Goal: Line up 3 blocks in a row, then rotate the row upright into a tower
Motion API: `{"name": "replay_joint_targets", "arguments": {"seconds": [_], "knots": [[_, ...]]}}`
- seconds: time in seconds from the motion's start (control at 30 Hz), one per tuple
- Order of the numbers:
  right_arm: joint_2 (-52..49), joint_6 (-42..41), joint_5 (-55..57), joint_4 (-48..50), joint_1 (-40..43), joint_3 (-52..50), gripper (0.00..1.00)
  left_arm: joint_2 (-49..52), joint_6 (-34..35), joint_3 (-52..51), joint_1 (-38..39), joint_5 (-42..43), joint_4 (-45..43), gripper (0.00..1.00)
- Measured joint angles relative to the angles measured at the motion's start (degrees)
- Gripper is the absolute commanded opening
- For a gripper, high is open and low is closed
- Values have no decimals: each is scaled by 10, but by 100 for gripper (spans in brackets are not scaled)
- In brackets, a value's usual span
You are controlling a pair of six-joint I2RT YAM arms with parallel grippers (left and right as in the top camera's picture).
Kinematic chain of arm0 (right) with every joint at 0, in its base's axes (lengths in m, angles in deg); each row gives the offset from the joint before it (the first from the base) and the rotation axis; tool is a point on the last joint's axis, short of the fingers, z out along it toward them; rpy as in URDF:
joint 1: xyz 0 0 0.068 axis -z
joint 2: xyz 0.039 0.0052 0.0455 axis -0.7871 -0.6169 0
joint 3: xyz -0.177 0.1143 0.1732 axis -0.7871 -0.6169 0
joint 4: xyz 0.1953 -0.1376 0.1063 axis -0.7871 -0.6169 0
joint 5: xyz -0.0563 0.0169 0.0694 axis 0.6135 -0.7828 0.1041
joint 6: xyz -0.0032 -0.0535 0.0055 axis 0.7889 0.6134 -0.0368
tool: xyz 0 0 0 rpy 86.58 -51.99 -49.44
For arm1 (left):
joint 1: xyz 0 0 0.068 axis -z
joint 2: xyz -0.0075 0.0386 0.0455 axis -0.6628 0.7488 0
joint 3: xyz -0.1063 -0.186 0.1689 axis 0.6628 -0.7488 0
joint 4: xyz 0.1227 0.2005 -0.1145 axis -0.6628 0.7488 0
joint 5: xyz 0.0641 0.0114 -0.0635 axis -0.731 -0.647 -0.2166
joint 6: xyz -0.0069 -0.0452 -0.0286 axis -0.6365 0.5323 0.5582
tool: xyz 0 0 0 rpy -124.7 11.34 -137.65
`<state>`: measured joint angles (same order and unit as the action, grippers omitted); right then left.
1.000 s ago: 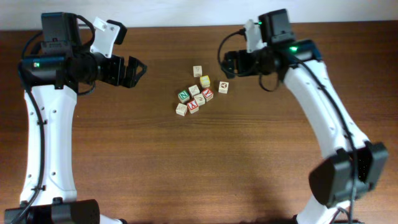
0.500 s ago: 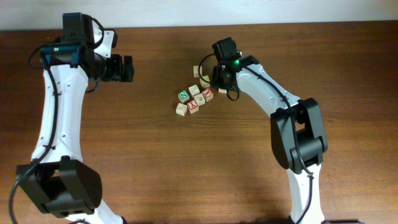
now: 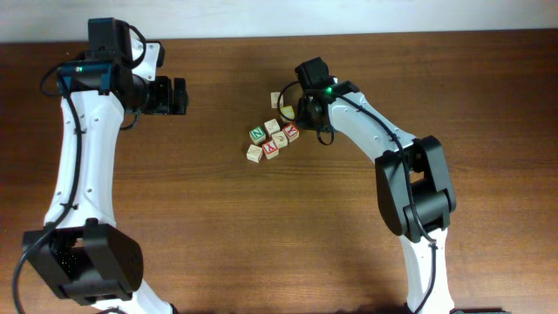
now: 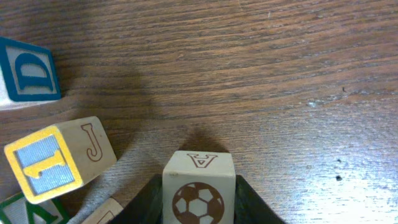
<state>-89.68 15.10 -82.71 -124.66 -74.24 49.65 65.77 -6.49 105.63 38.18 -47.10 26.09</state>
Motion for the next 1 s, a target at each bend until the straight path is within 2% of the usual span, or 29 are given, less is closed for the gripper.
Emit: {"name": "replay_joint_targets", "arguments": {"seconds": [0.2, 0.27, 0.37, 0.43, 0.47, 0.53, 0.57, 0.63, 0.67, 0.73, 0.77, 0.8, 0.87, 0.93, 1.0], "knots": [[14, 23, -54, -33, 2, -1, 25, 0, 0, 0, 0, 0, 0, 99], [84, 41, -70, -91, 5, -8, 25, 0, 0, 0, 0, -2, 1, 99], [259, 59, -76, -215, 12, -7, 25, 0, 0, 0, 0, -2, -1, 99], [283, 61, -77, -283, 12, -2, 25, 0, 0, 0, 0, -2, 1, 99], [277, 61, -77, -296, 12, -30, 25, 0, 0, 0, 0, -2, 0, 99], [266, 57, -79, -256, 9, -111, 25, 0, 0, 0, 0, -2, 0, 99], [262, 51, -82, -215, 5, -187, 25, 0, 0, 0, 0, -2, 0, 99], [256, 44, -85, -151, 0, -257, 25, 0, 0, 0, 0, -3, -1, 99], [255, 42, -87, -118, 0, -291, 30, 0, 0, 0, 0, -4, 0, 99], [255, 40, -90, -61, -1, -334, 32, 0, 0, 0, 0, -4, 0, 99], [255, 39, -90, -57, -1, -345, 40, 0, 0, 0, 0, -4, 0, 99], [255, 40, -90, -55, -1, -347, 55, 0, 0, 0, 0, -4, 0, 99], [255, 41, -92, -53, -1, -347, 60, 0, 0, 0, 0, -4, 0, 99], [255, 55, -103, -59, -1, -344, 61, 0, 0, 0, 0, -4, 0, 99], [249, 83, -111, -88, -1, -272, 64, 0, 0, 0, 0, -4, 0, 99]]}}
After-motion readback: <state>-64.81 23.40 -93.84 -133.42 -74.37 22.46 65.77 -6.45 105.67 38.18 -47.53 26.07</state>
